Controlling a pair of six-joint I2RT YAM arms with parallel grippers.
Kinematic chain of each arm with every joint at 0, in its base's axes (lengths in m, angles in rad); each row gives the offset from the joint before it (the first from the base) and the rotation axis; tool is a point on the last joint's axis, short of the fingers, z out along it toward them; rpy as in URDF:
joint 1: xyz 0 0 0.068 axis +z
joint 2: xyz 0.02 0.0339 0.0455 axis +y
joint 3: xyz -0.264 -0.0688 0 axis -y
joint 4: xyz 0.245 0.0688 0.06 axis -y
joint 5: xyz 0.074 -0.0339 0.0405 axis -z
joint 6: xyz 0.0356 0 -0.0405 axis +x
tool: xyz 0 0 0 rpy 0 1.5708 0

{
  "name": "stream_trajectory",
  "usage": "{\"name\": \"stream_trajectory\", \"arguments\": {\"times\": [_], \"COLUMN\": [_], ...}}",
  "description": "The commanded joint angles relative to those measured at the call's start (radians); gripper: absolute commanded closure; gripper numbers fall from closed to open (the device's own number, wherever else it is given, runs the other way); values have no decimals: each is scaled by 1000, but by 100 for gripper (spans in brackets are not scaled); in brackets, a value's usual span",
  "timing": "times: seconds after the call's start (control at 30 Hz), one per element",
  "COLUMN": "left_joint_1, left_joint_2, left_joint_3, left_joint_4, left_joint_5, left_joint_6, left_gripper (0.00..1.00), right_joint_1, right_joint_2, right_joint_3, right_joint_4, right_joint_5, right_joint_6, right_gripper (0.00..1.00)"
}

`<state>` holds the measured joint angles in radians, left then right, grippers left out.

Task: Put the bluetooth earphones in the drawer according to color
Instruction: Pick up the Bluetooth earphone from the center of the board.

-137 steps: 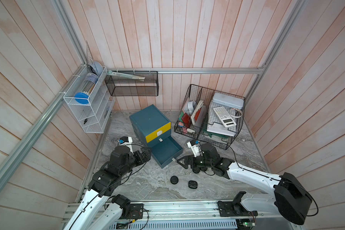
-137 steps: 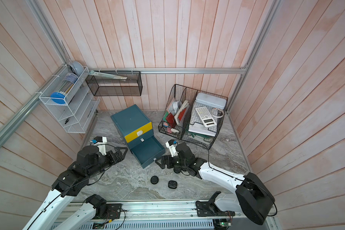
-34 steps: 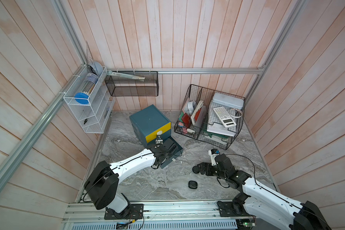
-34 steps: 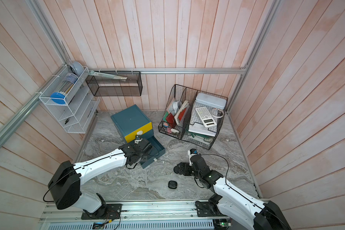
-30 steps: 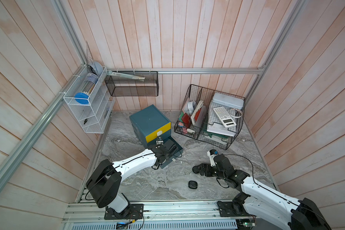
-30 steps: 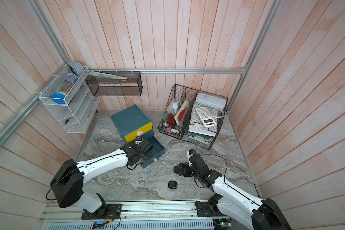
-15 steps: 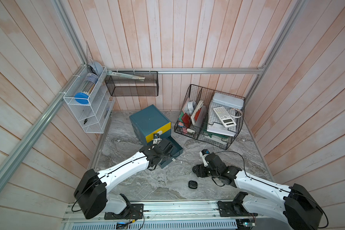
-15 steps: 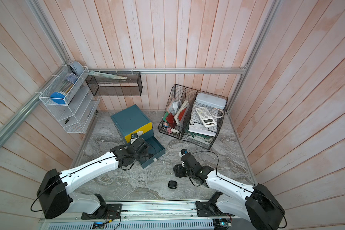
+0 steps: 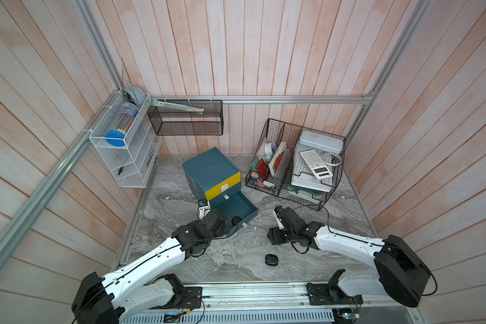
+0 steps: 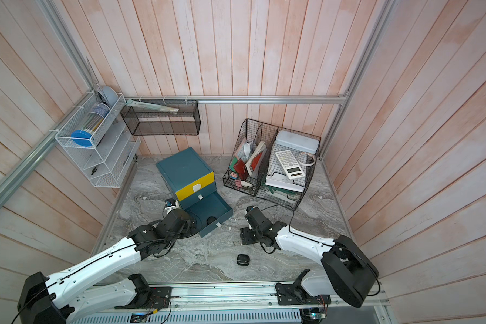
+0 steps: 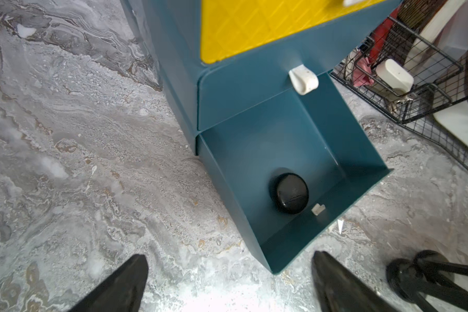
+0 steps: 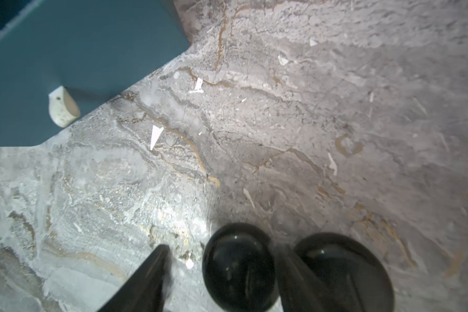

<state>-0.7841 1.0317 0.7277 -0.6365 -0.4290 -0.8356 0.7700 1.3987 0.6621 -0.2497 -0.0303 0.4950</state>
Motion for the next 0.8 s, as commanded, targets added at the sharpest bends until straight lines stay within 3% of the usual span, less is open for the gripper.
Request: {"name": "stream_trajectory", "arguments": {"times": [0.0, 0.23, 0.43, 0.77], "left_joint_1": [8, 16, 19, 25], "left_joint_2": [-26, -38, -53, -105], "left_joint_3": [-15, -35, -48, -90], "left_joint_4": [24, 20, 28, 43], "left_joint_5": [-28, -25, -13, -21], "left_joint_6": [-25, -36, -49, -63], "left_gripper": [0, 0, 0, 0], "right_joint_1": [6, 18, 47, 62], "right_joint_2": [100, 156, 120, 103], "right_joint_3": [60, 65, 69, 56], "right_joint_4": [-108, -135, -202, -249], "right_joint_5": [-20, 10, 15, 11], "right_joint_6": [-52, -38, -27, -3], "right_gripper": [35, 34, 27, 31]}}
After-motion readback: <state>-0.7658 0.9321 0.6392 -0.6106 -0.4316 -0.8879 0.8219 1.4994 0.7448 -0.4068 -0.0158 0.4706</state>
